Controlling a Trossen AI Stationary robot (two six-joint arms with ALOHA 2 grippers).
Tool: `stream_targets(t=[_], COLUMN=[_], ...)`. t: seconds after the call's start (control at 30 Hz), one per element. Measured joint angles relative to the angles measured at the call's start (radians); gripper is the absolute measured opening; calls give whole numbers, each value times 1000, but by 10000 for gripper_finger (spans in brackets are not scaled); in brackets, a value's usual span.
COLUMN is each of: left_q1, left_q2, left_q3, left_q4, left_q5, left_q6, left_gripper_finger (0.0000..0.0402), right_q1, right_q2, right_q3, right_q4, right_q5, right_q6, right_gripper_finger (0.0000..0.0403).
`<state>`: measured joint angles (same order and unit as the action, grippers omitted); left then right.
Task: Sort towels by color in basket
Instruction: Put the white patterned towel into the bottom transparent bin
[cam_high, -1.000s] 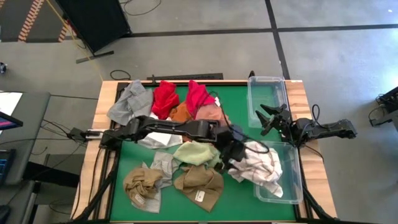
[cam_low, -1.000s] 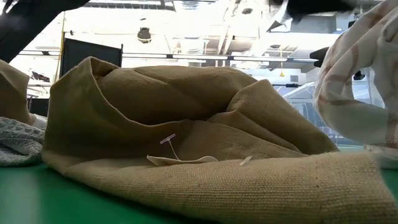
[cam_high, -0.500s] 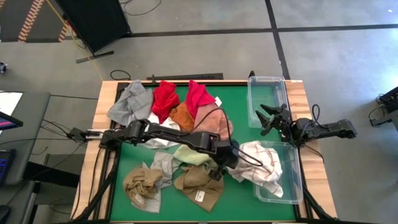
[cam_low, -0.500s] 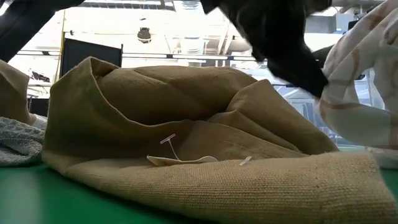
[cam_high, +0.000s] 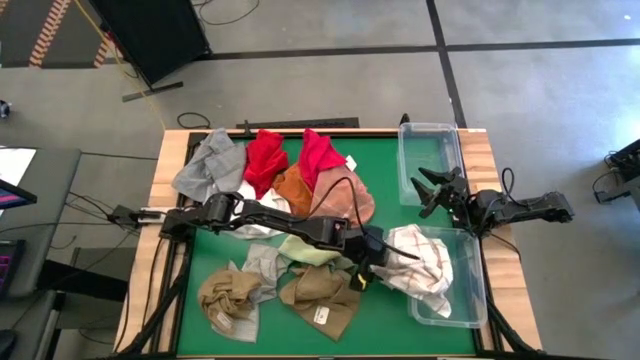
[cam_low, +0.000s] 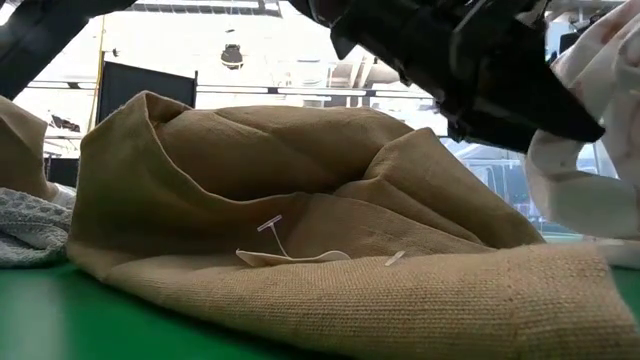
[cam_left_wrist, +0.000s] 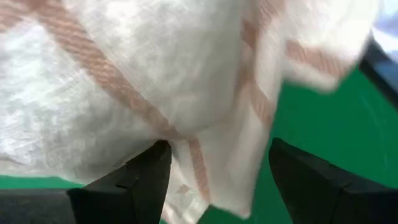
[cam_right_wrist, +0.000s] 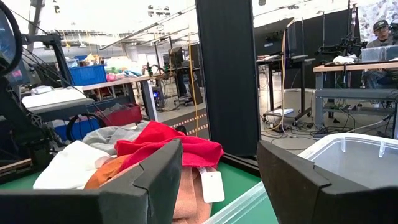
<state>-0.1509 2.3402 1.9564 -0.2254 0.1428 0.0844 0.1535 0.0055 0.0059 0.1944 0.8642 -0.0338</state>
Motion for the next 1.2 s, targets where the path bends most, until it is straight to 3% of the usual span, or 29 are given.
stream_targets(t=[0.13,0.23,0.57,1.0,1.2], left_q1=[0,2,1,-24,-42], left_q2=[-1,2,1,-146,-167], left_q3=[-19,-24,-22,-22,-21], left_q4=[47,51,136,191,364], left_q5=[-134,-189,-207,-278,-228], left_q6=[-19,-7,78,191,270], left_gripper_finger=[255,230,13,1,1], right_q1=[0,0,0,0,0], right_q2=[0,0,0,0,0], right_q3=[0,0,0,0,0], right_q4=[0,0,0,-3,-1], right_q5=[0,0,0,0,0], right_q6=[0,0,0,0,0], right_gripper_finger=[237,237,237,237,237])
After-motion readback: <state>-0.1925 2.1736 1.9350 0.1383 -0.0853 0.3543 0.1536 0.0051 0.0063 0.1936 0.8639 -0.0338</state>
